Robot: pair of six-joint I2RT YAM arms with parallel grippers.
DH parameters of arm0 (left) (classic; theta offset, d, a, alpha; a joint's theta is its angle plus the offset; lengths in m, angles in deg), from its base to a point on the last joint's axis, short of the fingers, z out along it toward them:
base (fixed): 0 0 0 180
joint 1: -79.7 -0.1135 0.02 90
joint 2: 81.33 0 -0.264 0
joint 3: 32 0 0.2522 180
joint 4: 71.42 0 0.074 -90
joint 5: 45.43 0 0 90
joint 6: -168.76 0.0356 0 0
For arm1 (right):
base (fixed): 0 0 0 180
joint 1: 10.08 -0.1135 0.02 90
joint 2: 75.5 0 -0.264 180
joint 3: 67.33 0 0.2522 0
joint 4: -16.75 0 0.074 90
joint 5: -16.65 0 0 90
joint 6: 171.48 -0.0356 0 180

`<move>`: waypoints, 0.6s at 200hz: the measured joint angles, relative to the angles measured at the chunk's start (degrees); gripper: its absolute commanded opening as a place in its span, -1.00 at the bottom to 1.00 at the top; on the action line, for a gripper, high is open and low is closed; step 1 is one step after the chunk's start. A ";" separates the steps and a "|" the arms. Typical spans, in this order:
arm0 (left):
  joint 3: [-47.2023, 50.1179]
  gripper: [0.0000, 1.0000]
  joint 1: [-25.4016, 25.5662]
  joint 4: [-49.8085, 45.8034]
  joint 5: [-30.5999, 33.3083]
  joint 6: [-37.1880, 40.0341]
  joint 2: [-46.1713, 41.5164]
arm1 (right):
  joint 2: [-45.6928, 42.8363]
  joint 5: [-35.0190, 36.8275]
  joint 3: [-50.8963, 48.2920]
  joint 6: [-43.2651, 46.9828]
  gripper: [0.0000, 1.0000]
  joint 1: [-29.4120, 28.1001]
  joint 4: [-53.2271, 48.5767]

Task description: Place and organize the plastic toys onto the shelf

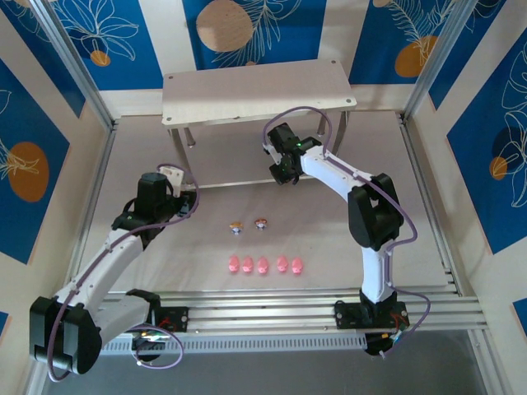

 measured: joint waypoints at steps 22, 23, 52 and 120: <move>0.00 -0.09 0.00 0.00 0.00 0.00 0.00 | 0.35 0.00 0.31 -0.02 -0.07 0.11 0.00; 0.00 -0.09 0.02 0.00 0.00 0.00 0.00 | 0.35 -0.02 0.33 -0.02 -0.06 0.11 0.00; 0.00 -0.09 0.02 0.00 0.00 0.00 0.00 | 0.66 -0.04 0.57 -0.22 0.01 0.31 0.02; -0.07 -0.09 0.02 0.00 0.02 0.00 0.44 | 0.85 -0.35 0.59 -0.87 0.10 0.87 0.20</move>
